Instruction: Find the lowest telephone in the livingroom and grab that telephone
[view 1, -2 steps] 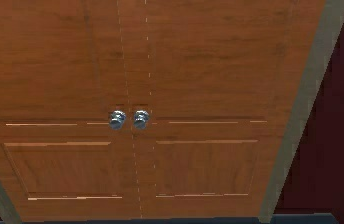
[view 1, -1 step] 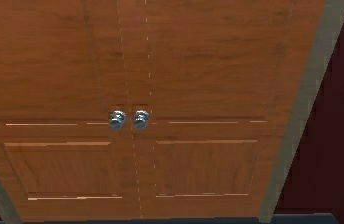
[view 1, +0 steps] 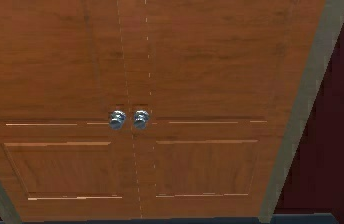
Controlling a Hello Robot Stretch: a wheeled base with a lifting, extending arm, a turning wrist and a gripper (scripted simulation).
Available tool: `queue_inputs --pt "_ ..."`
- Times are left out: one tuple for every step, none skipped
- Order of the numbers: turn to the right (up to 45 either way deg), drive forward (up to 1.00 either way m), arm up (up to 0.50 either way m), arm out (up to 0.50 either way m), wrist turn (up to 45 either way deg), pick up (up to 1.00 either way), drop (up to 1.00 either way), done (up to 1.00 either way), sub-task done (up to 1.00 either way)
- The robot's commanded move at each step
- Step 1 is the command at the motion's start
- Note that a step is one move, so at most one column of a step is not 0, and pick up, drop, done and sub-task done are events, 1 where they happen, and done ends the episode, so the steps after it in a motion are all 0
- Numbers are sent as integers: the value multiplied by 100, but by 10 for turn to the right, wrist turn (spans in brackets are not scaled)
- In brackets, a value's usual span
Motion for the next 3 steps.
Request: queue_inputs --pt "0 0 0 6 0 0 0 0 0" --pt "0 0 0 0 450 0 0 0 0" --pt "0 0 0 0 450 0 0 0 0"
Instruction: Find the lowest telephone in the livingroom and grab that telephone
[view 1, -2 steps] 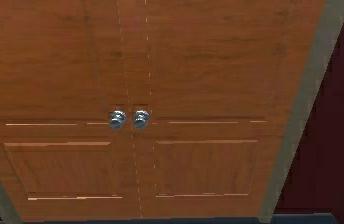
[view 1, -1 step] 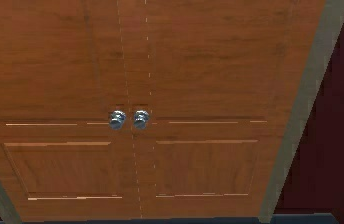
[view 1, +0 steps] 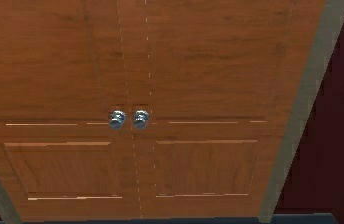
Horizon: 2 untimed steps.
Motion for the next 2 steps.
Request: queue_inputs --pt "0 0 0 0 450 0 0 0 0" --pt "0 0 0 0 300 0 0 0 0"
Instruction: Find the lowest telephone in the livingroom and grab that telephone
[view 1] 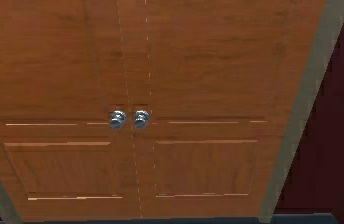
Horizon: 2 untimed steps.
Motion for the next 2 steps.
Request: queue_inputs --pt "0 0 -30 0 0 0 0 0 0" --pt "0 0 0 0 0 100 0 0 0"
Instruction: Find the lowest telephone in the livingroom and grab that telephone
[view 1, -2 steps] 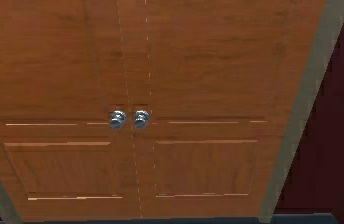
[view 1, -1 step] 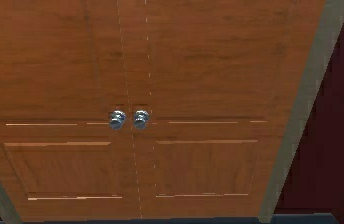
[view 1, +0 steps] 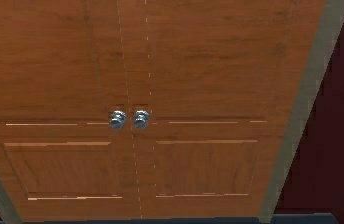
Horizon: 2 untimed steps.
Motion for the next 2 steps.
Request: queue_inputs --pt "0 0 10 0 0 0 0 0 0" --pt "0 0 0 0 0 0 0 100 0"
